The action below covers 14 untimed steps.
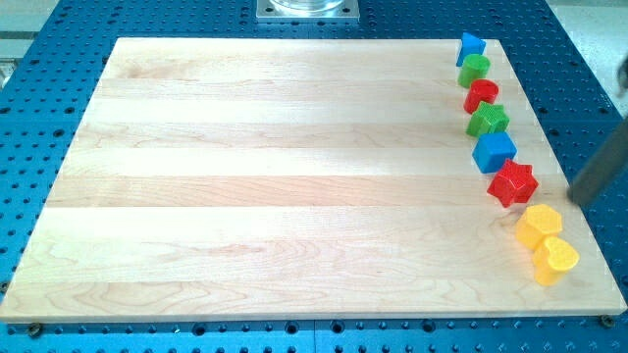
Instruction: Move the blue triangle diagonally top left to the green circle
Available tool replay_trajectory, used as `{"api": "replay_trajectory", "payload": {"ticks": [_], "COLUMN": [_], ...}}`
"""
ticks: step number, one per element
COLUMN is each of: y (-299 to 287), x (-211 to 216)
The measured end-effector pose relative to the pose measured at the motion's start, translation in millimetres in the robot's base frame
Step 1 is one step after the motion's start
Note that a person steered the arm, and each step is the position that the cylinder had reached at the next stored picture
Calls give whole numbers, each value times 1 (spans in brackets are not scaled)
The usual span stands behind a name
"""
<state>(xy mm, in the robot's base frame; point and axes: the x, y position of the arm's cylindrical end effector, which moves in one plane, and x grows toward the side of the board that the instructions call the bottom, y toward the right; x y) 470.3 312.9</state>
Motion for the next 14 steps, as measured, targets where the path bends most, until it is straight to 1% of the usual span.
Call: {"api": "replay_trajectory", "payload": {"ticks": [2,3,4,5,7,8,10,13,14], "y": [0,0,-3,-5,-30,-46,-56,-155,-181], "x": [-112,-175,-208,-210,-244,-246,-246,-224,-215]}}
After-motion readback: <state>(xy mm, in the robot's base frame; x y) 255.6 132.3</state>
